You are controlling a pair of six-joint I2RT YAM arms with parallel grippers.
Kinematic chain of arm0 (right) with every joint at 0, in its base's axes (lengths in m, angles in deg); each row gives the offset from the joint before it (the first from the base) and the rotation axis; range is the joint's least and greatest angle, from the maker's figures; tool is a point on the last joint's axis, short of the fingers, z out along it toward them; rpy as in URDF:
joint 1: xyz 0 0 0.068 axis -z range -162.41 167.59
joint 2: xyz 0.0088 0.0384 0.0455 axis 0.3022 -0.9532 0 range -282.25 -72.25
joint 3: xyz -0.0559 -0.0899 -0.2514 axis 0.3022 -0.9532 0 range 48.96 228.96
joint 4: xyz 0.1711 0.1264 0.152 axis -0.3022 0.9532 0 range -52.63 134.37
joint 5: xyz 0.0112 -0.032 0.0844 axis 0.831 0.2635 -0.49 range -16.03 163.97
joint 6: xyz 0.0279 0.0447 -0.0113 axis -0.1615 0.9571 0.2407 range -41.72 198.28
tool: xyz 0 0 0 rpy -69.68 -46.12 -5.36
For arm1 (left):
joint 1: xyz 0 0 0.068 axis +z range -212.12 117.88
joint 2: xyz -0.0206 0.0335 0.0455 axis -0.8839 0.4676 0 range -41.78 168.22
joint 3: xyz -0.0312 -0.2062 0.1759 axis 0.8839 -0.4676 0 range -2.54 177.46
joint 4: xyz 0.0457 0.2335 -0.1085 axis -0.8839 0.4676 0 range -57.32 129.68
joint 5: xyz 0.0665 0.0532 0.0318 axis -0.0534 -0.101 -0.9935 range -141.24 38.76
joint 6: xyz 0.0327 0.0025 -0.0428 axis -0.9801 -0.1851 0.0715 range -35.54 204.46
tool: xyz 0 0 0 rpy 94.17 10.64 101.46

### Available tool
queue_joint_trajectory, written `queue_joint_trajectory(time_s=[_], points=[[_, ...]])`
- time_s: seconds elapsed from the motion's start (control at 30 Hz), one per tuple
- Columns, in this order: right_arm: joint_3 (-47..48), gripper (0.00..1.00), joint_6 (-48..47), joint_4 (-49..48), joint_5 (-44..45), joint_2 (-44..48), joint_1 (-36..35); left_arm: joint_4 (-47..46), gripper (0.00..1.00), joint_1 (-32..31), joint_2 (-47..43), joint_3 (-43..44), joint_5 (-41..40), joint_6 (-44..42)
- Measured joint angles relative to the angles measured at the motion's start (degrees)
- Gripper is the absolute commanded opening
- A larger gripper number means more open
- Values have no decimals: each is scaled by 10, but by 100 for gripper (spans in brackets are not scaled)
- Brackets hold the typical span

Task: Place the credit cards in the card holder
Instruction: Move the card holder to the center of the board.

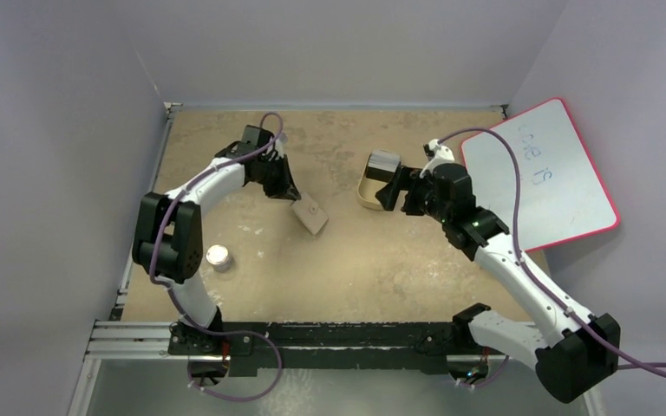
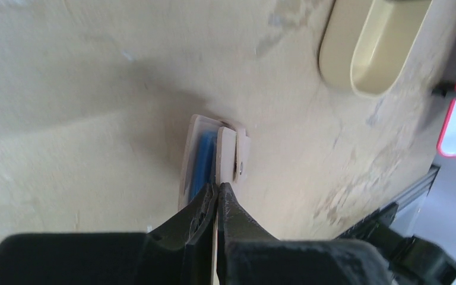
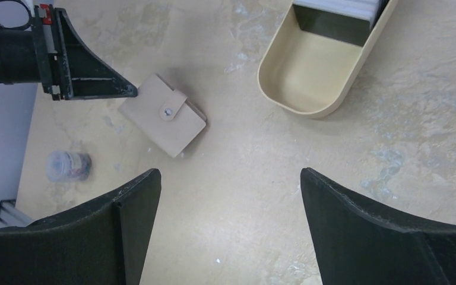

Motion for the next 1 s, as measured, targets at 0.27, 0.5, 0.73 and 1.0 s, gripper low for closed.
queue_joint_trajectory(time_s=[0.27,0.5,0.73,1.0], points=[[-59,81,-2,-46,-55,-9,-7,46,0,-76,-16,-36,16,-35],[-83,72,6,-80,-66,-51,-29,60,28,-101,8,-36,21,-43],[-75,59,-2,-114,-62,-150,-80,48,34,-92,-83,-49,-125,-17],[-3,52,-6,-116,-28,-277,-177,9,44,-87,-316,-161,-301,34]])
